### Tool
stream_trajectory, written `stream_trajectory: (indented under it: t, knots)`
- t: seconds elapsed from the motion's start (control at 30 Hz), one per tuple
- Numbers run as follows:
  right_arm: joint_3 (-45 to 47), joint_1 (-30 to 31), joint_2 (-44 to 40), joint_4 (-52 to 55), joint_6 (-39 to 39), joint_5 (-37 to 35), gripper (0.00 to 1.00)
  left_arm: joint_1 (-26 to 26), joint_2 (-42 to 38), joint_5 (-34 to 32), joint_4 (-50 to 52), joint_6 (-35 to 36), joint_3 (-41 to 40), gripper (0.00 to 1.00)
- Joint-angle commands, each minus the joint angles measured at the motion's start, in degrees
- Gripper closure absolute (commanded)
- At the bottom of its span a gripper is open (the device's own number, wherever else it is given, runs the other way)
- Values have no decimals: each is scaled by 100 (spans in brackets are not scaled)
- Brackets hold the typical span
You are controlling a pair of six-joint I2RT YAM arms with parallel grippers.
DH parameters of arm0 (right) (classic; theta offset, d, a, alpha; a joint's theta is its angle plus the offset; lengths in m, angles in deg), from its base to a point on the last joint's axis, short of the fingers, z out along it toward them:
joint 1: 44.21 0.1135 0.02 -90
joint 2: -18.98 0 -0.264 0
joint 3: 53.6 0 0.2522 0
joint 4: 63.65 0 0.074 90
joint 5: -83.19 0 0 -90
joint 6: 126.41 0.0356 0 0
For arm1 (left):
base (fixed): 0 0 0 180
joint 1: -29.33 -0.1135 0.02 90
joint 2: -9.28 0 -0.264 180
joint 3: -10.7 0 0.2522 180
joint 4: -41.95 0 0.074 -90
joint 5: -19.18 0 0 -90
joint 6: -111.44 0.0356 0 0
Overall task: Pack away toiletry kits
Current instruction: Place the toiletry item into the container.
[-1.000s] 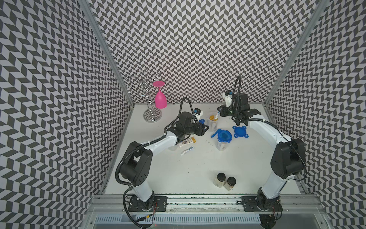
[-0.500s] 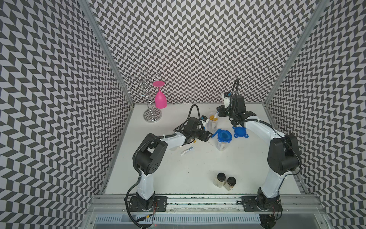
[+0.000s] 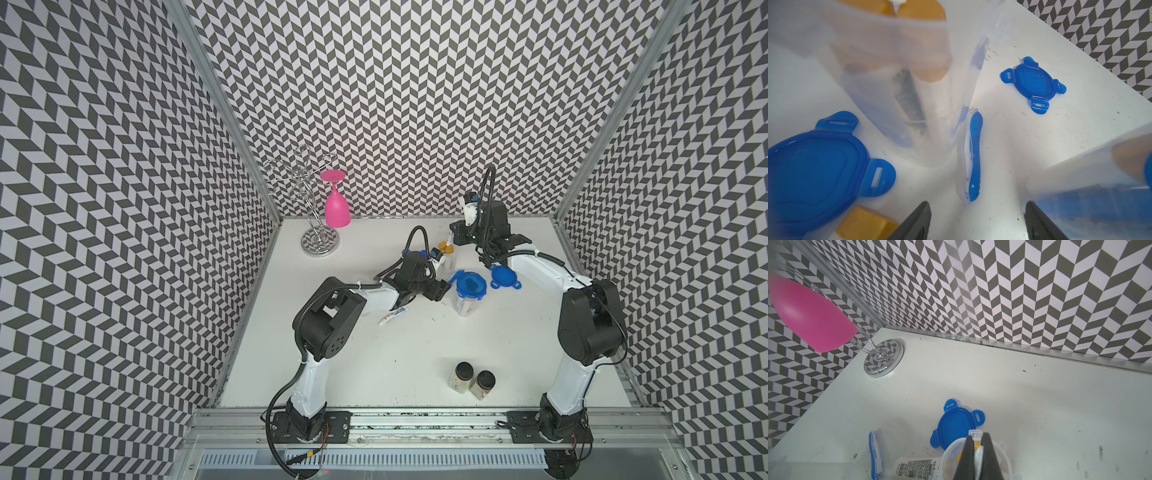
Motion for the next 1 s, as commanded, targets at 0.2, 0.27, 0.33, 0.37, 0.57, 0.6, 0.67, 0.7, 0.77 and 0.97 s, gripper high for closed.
stream_trajectory:
  t: [0.2, 0.27, 0.33, 0.37, 0.57, 0.6, 0.67, 0.7, 0.77, 0.97]
  knots:
    - [-172, 44, -143, 191, -13, -131, 99, 66, 256, -116, -272, 157, 97, 27]
    - [-219, 44, -189, 199, -4, -152, 99, 106, 298, -152, -259, 191, 99, 27]
    - [-292, 43, -199, 264, -14, -229, 100, 144, 357, -237, -250, 227, 121, 27]
    - [-322, 35, -209, 295, -11, -289, 100, 168, 391, -296, -246, 240, 140, 26]
    - [-286, 1, -180, 351, -55, -382, 100, 212, 588, -493, -198, 304, 283, 27]
    - [-278, 6, -197, 334, -59, -380, 100, 218, 603, -523, -197, 301, 291, 27]
    - [-250, 2, -250, 276, -56, -321, 100, 234, 616, -577, -219, 297, 268, 27]
    - [-260, 0, -273, 258, -55, -300, 100, 228, 616, -584, -226, 297, 268, 27]
    - [-289, 0, -288, 244, -56, -288, 100, 233, 620, -624, -246, 285, 257, 27]
    - [-364, 1, -82, 444, -57, -681, 98, 232, 769, -663, -263, 305, 420, 28]
